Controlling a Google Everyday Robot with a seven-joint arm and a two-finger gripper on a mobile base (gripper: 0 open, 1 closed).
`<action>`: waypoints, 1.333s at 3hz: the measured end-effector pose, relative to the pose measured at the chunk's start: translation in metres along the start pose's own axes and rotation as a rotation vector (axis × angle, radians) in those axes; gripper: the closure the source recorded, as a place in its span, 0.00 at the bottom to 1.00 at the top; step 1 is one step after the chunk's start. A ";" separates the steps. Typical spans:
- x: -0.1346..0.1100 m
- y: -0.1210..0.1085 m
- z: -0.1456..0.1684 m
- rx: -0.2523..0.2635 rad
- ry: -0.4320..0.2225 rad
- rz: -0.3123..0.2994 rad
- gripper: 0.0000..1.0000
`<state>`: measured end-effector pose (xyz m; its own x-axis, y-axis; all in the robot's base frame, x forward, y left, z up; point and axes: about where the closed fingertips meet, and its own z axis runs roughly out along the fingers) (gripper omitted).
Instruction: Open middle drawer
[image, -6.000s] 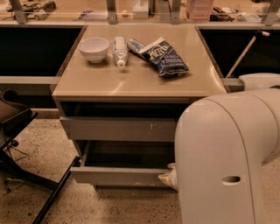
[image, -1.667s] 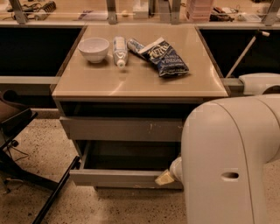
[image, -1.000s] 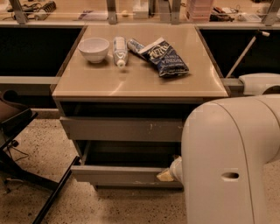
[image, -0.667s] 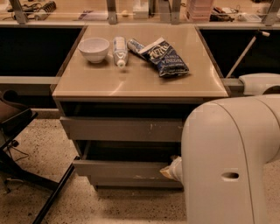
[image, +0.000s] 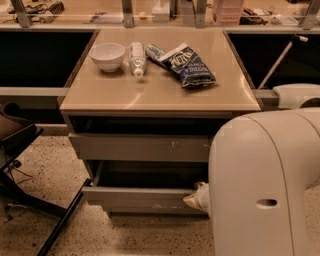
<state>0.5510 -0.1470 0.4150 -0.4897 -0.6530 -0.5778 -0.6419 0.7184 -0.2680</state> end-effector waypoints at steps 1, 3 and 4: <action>-0.003 -0.002 -0.005 0.000 0.000 0.000 1.00; 0.009 0.008 -0.019 0.012 0.001 0.011 1.00; 0.023 0.015 -0.024 0.006 0.020 0.022 1.00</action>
Offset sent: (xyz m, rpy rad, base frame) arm -0.1615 -0.0387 -0.0401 0.0011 -0.0371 -0.1158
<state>0.5164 -0.1570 0.4165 -0.5154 -0.6412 -0.5686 -0.6270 0.7344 -0.2598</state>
